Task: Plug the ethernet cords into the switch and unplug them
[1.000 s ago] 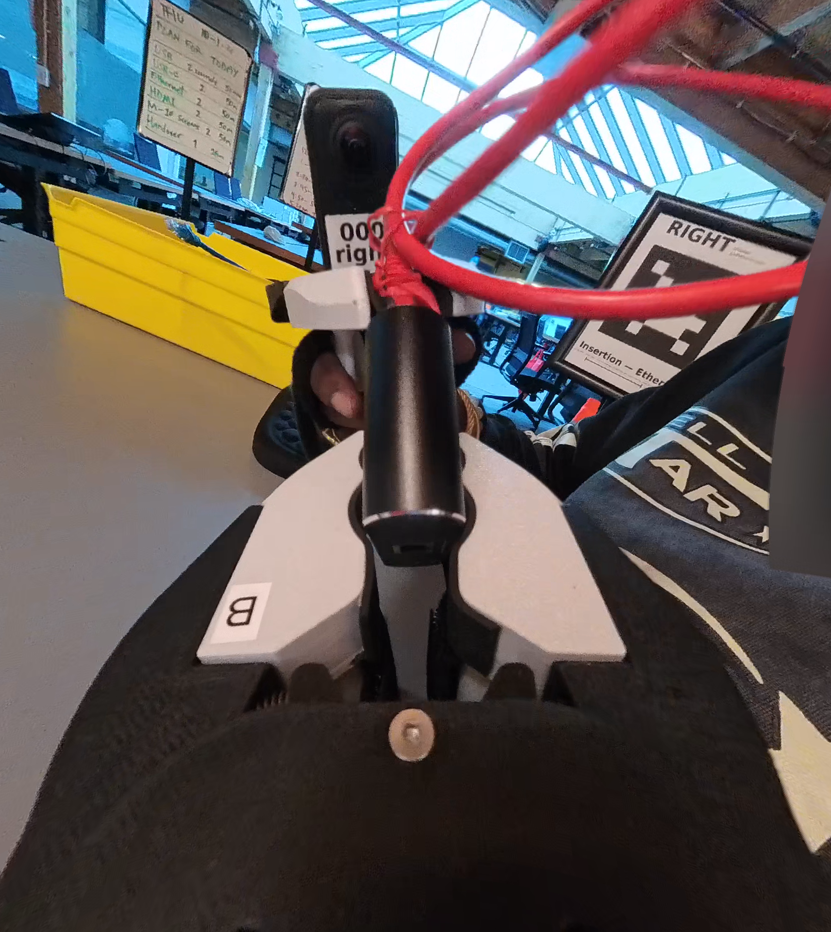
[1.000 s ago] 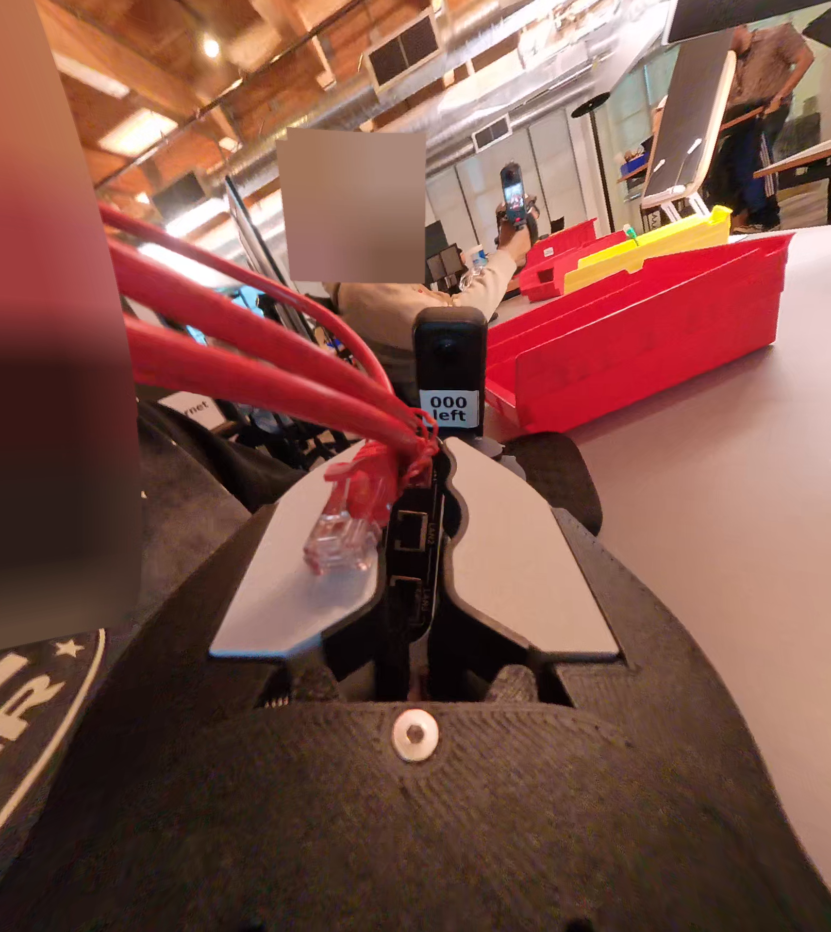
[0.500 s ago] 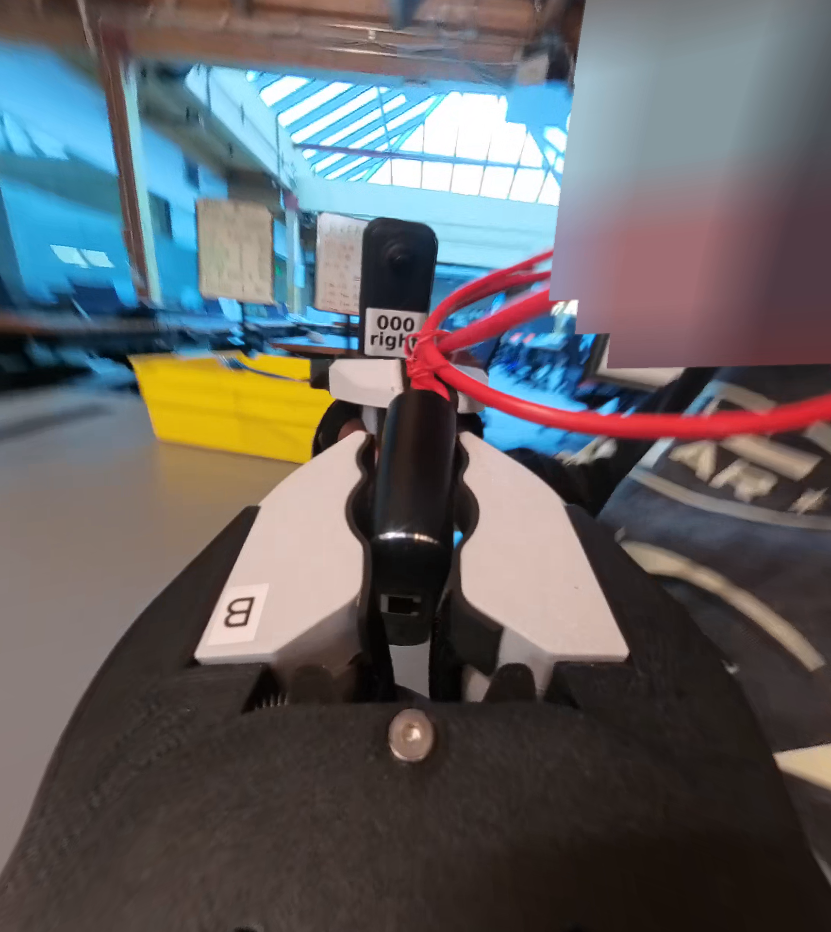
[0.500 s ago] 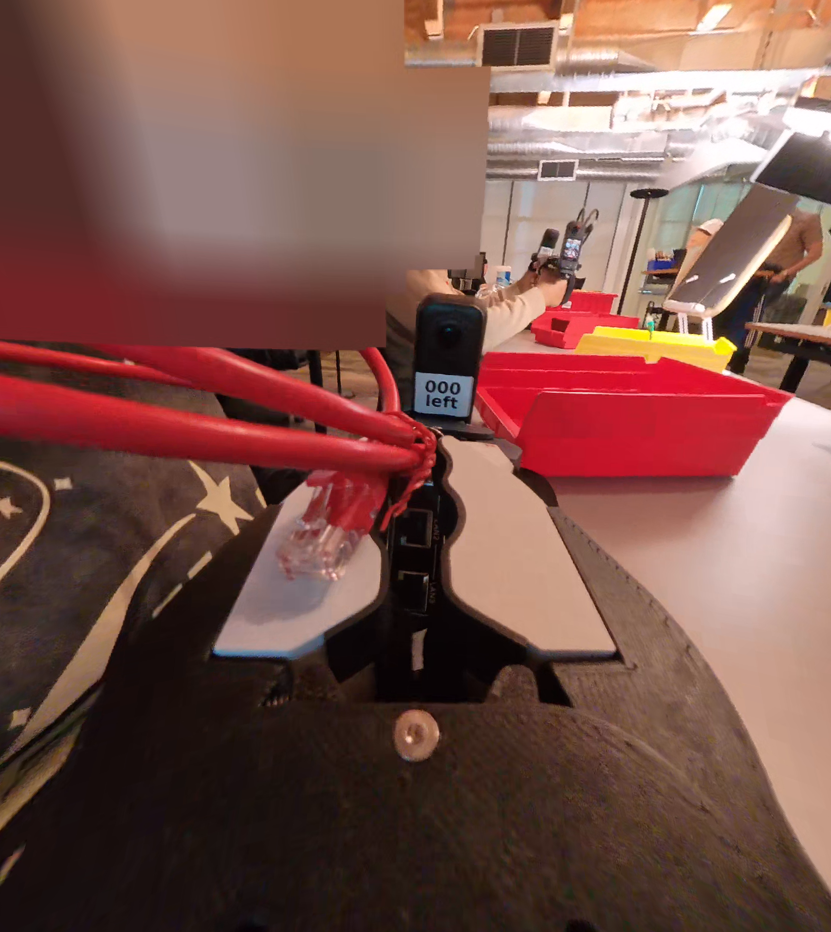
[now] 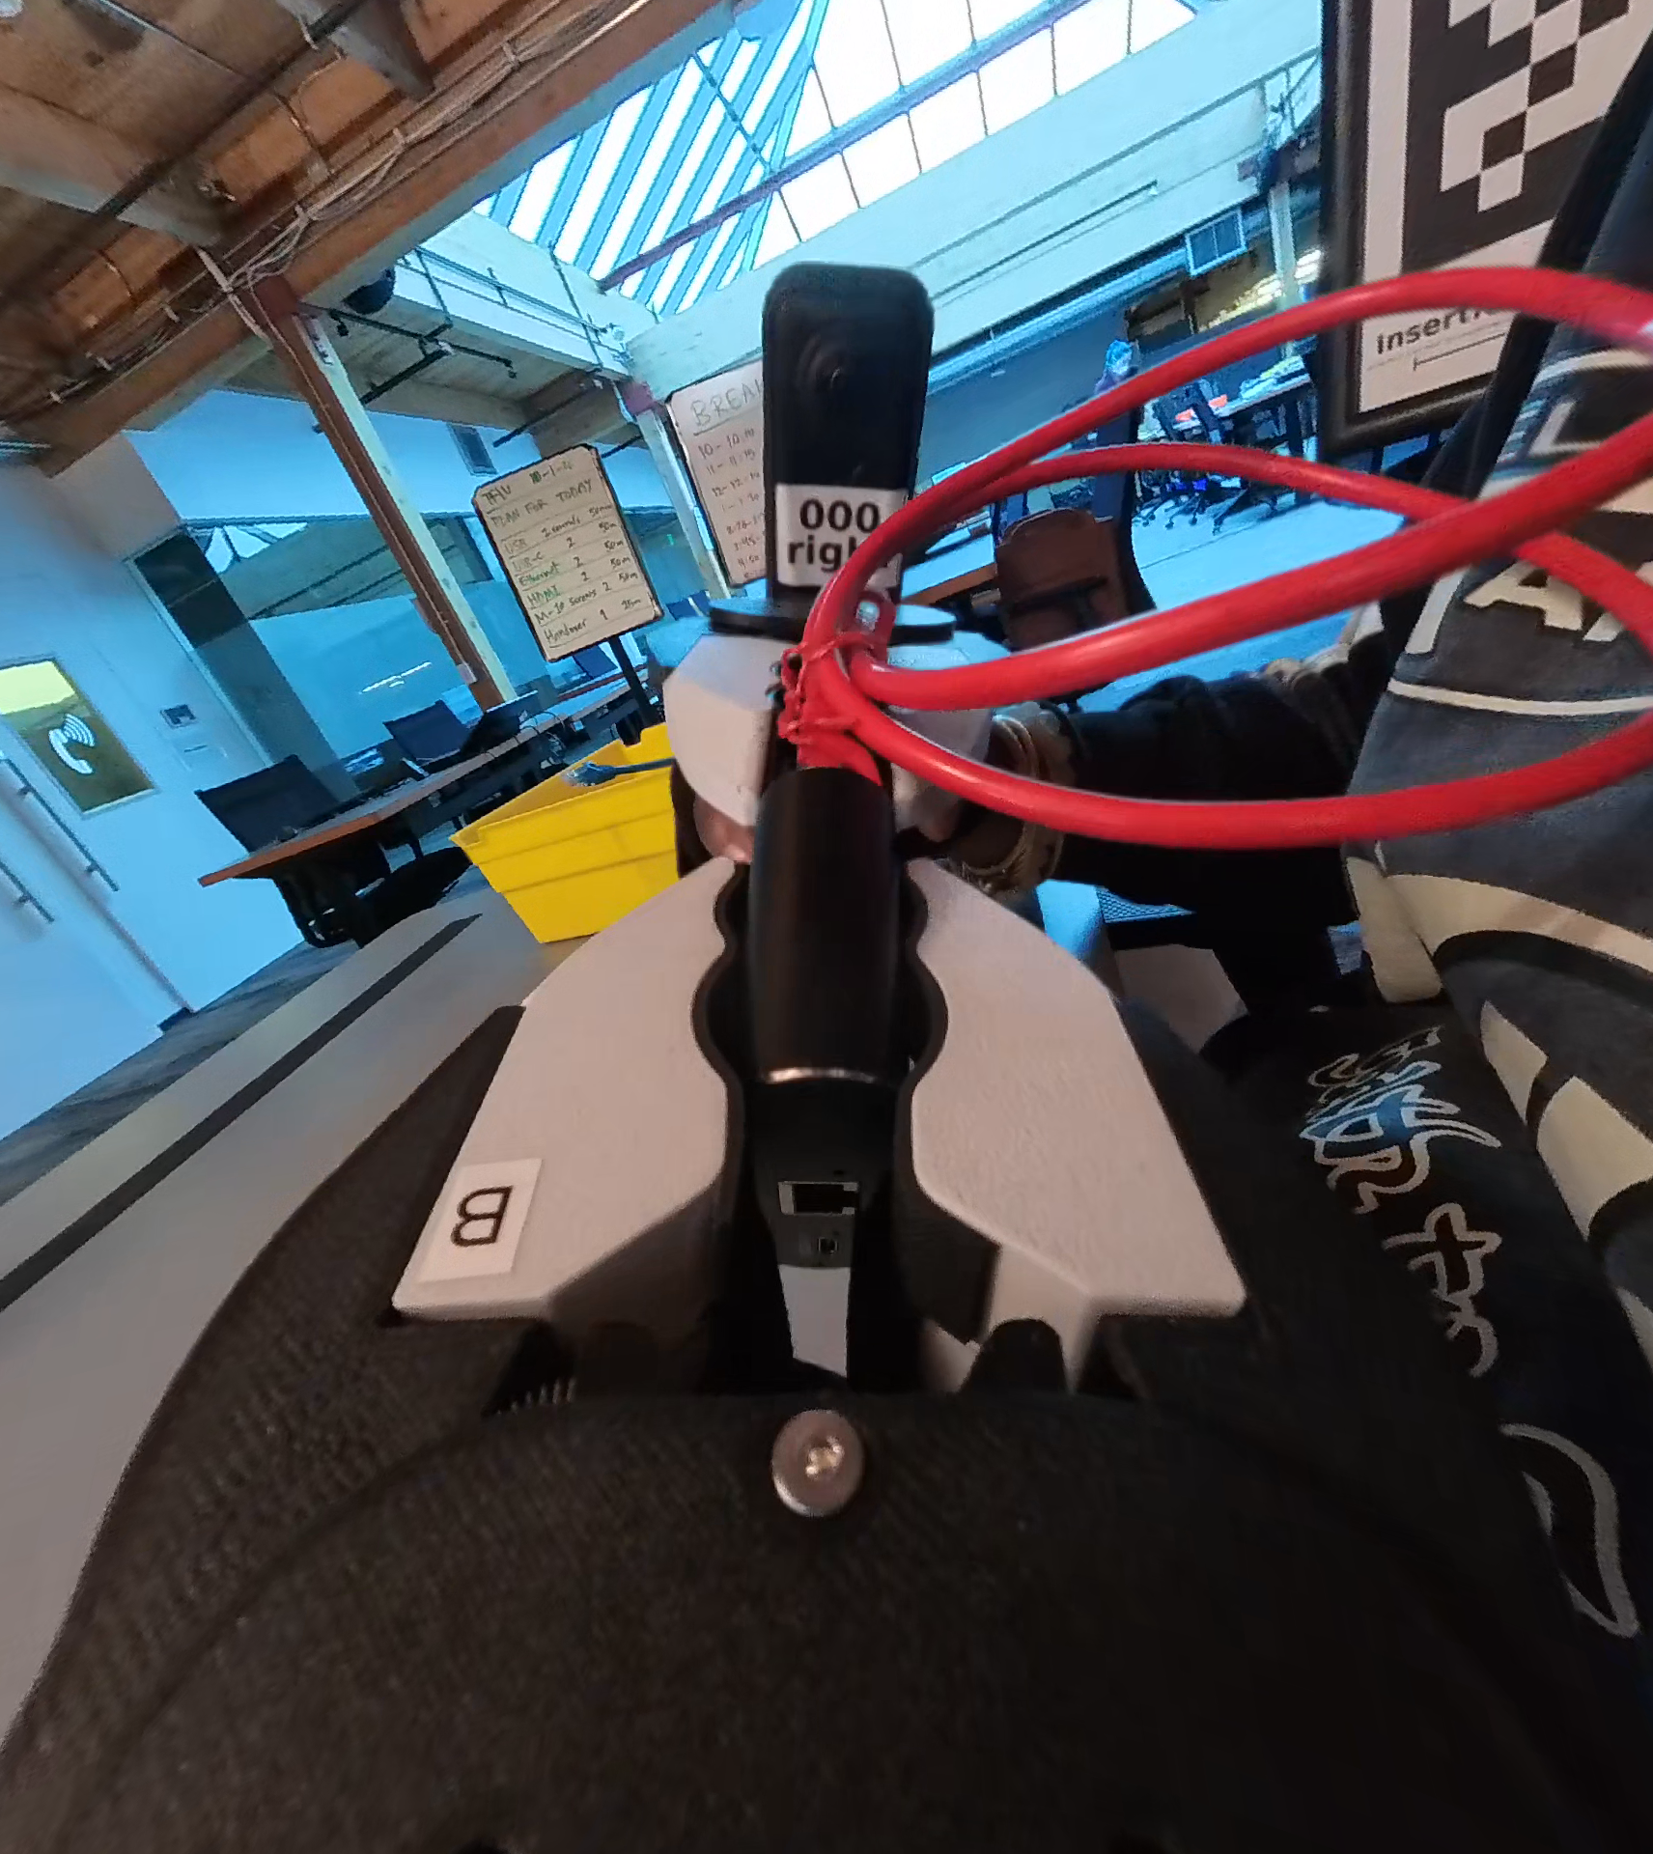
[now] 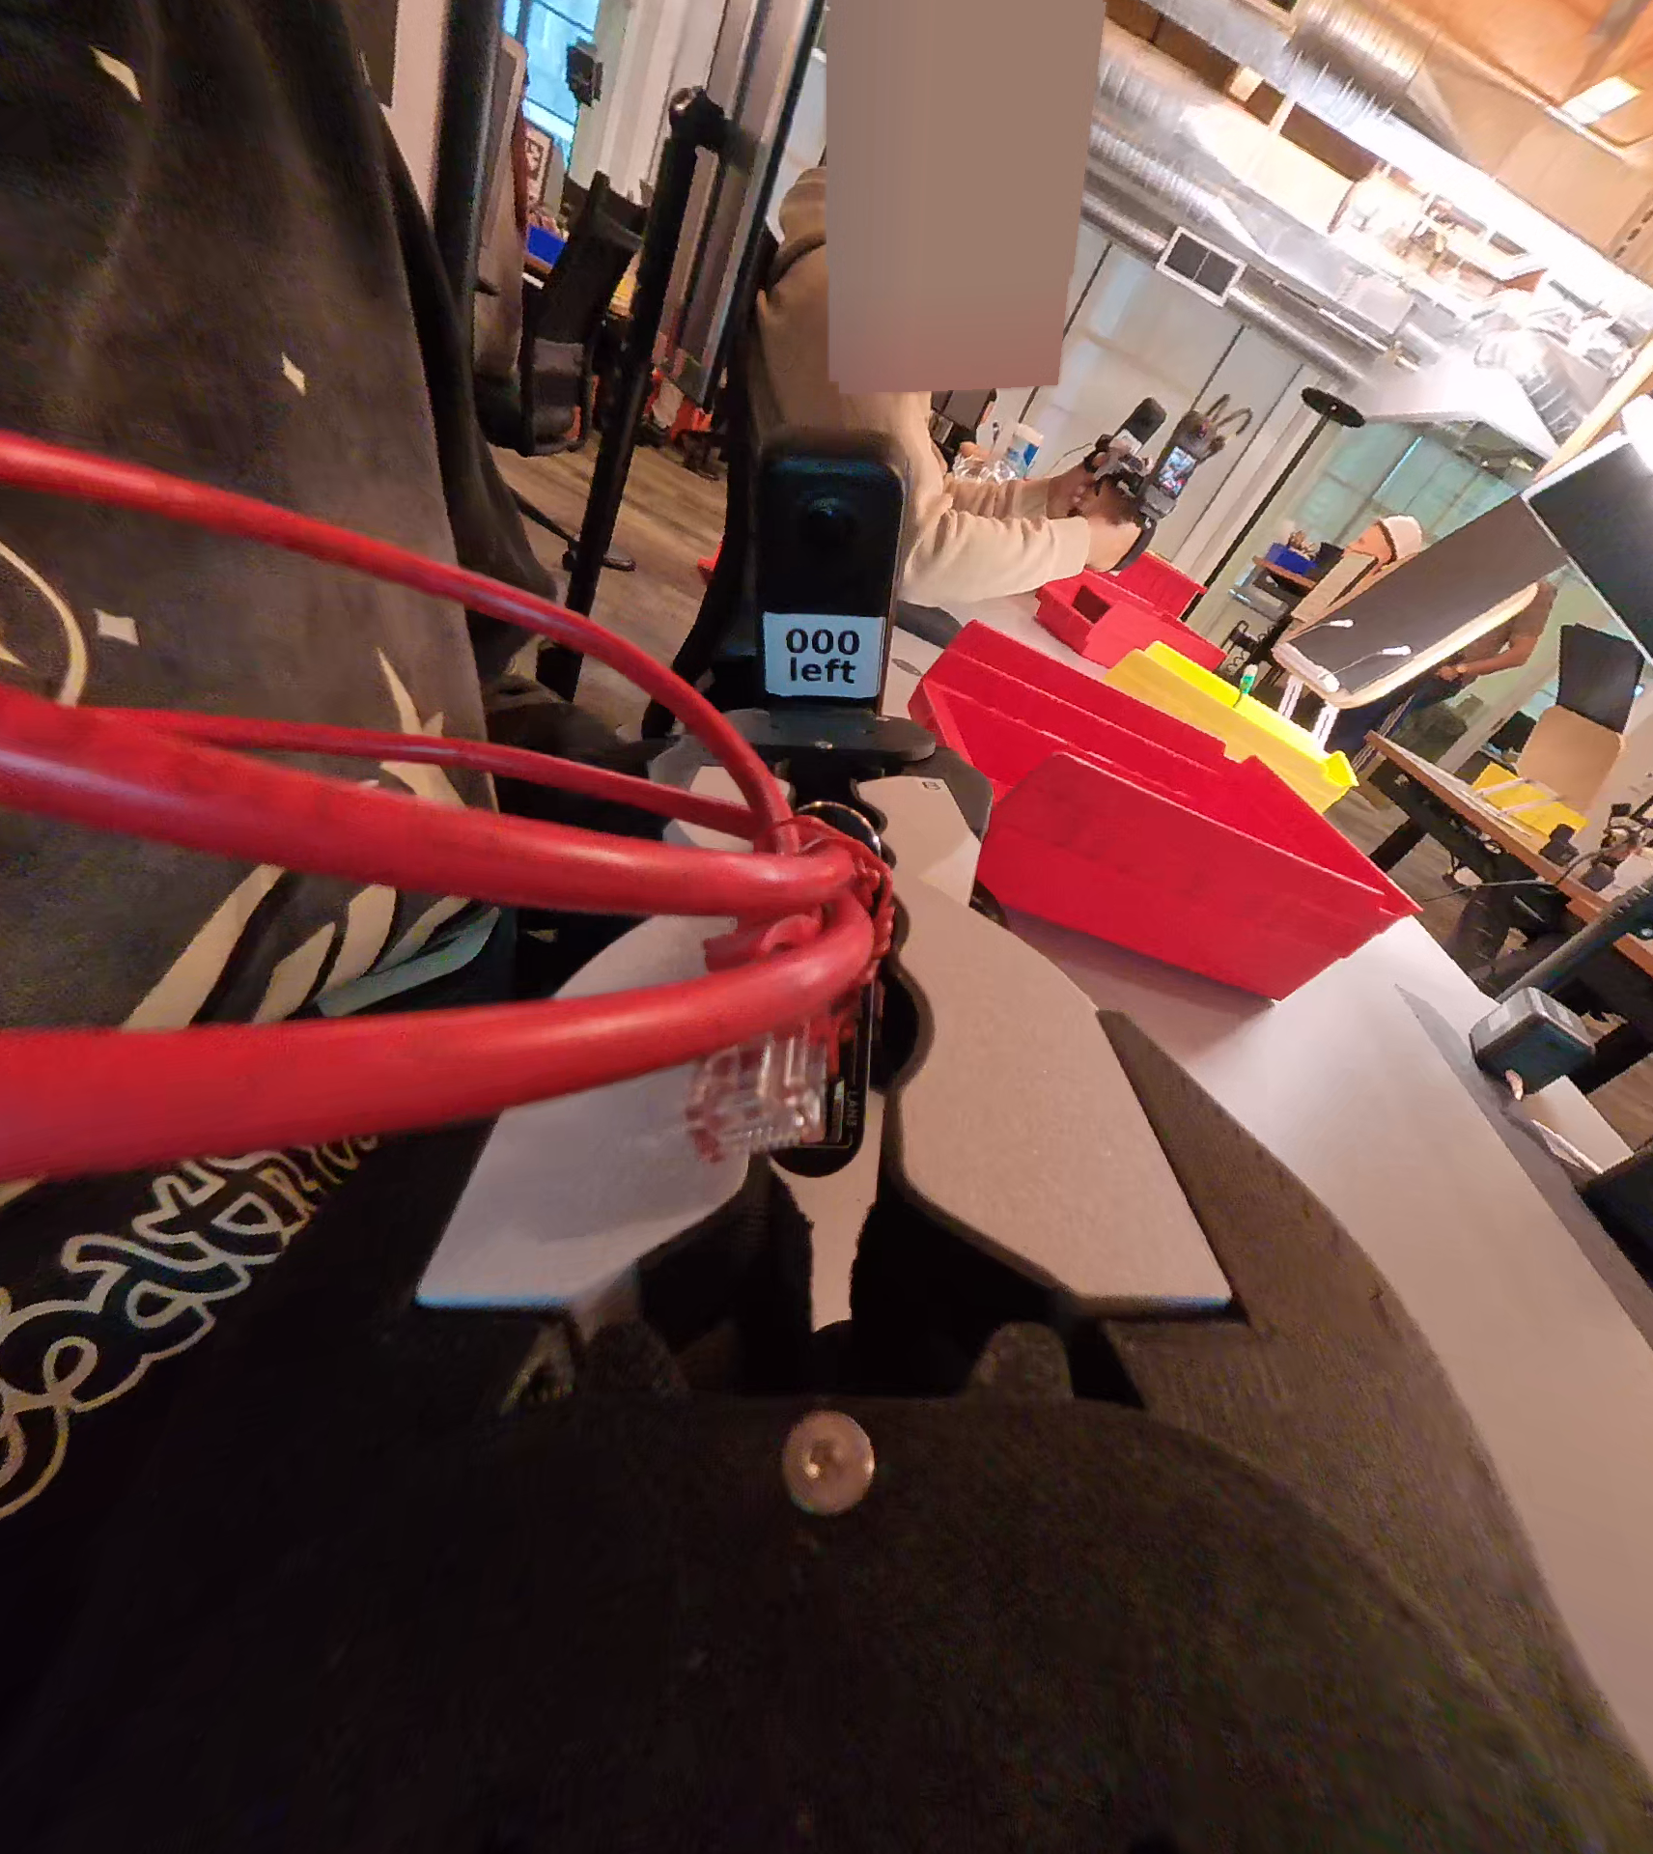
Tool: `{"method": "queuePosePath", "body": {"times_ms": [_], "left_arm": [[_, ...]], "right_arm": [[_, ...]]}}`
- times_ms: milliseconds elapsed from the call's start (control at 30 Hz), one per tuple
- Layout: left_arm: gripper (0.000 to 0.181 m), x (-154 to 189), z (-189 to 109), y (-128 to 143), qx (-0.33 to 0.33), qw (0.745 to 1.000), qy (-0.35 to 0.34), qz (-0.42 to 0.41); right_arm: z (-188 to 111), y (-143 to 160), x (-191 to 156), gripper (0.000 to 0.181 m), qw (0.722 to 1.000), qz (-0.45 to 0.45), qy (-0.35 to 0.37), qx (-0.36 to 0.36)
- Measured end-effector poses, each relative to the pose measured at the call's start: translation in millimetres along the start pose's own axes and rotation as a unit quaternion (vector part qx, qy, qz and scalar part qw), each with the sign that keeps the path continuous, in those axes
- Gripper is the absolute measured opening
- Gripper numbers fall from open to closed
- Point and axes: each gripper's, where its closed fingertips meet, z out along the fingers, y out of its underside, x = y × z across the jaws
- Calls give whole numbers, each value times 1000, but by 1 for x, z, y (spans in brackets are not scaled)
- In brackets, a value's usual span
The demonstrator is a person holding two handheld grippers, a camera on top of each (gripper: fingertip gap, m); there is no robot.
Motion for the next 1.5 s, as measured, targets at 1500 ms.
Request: {"method": "queuePosePath", "body": {"times_ms": [1500], "left_arm": [[26,-28,-2,24,-102,990,-99,26]], "right_arm": [[4,9,24,16,979,-140,123,-87]]}}
